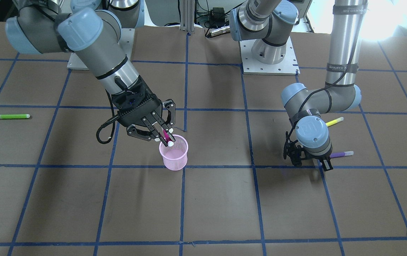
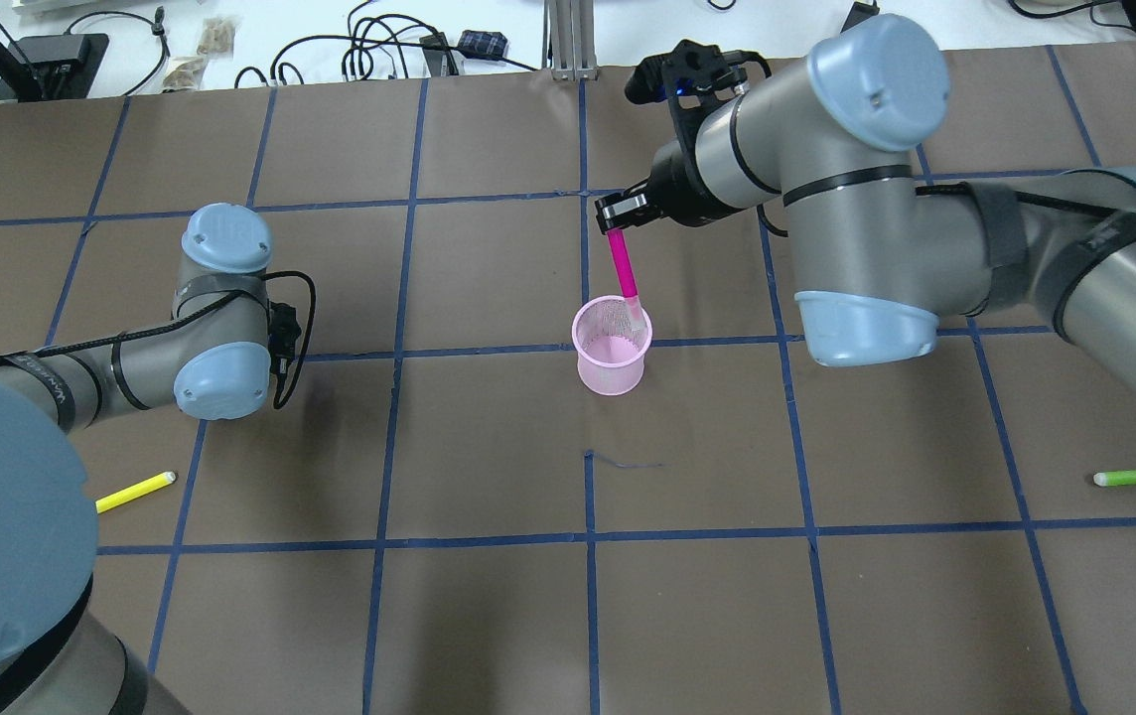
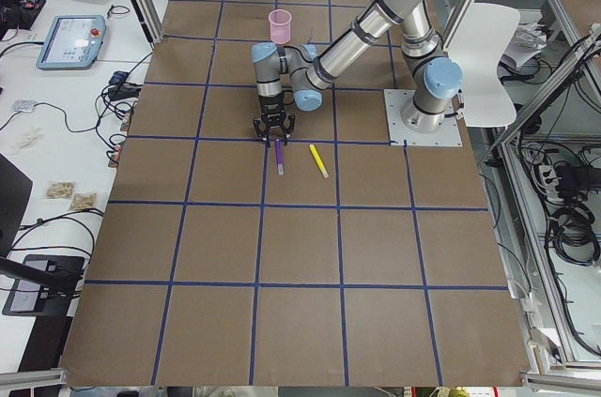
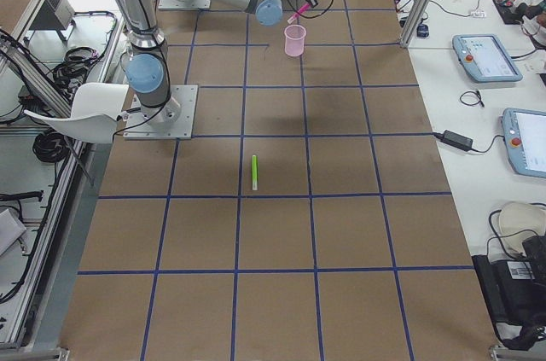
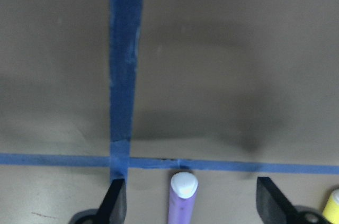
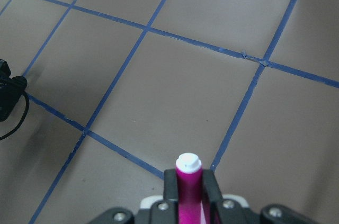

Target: Insert purple and pink pens into pink cup

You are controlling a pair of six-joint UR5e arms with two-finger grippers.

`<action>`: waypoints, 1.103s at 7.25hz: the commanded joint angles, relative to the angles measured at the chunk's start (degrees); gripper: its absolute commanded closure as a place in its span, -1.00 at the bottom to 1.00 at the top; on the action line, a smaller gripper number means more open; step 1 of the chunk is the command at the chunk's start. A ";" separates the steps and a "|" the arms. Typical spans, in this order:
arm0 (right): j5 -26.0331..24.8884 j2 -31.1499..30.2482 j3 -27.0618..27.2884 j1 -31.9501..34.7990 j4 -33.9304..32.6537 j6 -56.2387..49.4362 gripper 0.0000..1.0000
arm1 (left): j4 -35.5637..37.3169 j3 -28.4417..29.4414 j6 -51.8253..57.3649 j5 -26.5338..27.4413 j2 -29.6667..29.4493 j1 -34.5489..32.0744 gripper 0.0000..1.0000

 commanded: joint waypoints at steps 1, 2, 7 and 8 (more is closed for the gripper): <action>-2.44 4.26 -0.26 1.47 -7.59 -3.26 1.00 | 0.17 -0.02 0.17 0.15 -0.03 -0.24 1.00; -3.57 5.40 -0.26 1.47 -11.80 -4.51 1.00 | 0.17 0.07 0.26 0.23 0.32 -1.20 1.00; -3.76 5.50 10.53 2.61 -33.07 -1.19 1.00 | 0.44 1.47 0.87 -1.94 3.29 -2.35 1.00; -3.76 5.50 12.55 2.61 -35.99 -1.19 1.00 | -0.08 2.78 0.88 -8.23 5.31 -2.35 1.00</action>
